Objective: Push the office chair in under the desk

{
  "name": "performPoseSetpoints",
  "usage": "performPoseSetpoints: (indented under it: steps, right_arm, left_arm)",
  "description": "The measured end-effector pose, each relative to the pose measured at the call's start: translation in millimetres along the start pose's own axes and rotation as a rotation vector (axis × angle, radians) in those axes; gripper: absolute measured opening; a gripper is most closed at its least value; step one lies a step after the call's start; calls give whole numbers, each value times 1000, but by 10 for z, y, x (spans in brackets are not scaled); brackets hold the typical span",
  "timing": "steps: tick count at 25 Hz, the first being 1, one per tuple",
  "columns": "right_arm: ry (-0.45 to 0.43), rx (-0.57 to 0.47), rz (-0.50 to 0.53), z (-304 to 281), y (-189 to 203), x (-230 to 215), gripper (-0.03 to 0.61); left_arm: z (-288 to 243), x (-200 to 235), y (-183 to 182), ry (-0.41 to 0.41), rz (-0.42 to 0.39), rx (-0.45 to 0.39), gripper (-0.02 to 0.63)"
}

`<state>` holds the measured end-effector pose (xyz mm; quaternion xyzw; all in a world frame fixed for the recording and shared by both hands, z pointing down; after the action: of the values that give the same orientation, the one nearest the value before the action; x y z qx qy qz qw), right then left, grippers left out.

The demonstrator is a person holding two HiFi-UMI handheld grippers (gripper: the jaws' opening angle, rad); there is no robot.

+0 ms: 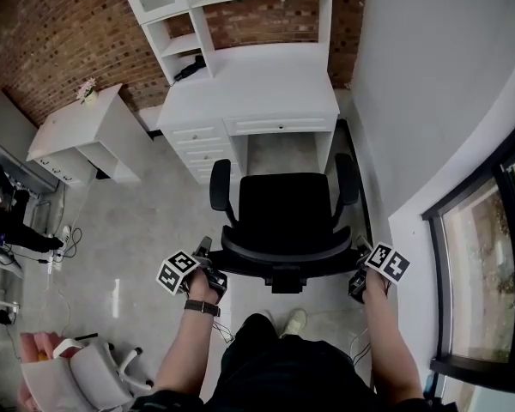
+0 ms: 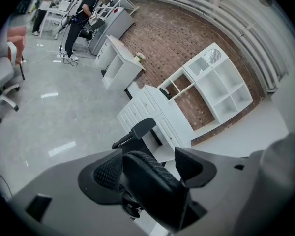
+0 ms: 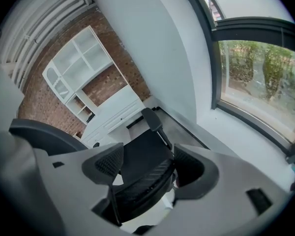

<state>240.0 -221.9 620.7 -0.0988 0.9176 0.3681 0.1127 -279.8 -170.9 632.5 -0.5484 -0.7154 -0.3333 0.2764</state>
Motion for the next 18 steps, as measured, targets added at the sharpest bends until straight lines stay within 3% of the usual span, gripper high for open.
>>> performPoseSetpoints:
  steps: [18]
  right_arm:
    - [3, 5, 4, -866, -737, 390, 290]
  left_arm:
    - [-924, -649, -494, 4, -12, 4, 325]
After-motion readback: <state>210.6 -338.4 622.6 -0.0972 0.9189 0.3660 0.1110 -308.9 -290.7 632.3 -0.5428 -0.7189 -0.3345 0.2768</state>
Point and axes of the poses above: the fingertips, and each gripper's own axes: z backward along the fingers, x to its left, y out of its underside, the point moved 5 cm from there along z, backward along the fingers, and after that the axes turned 15 degrees about z, right-handed, at the moved point
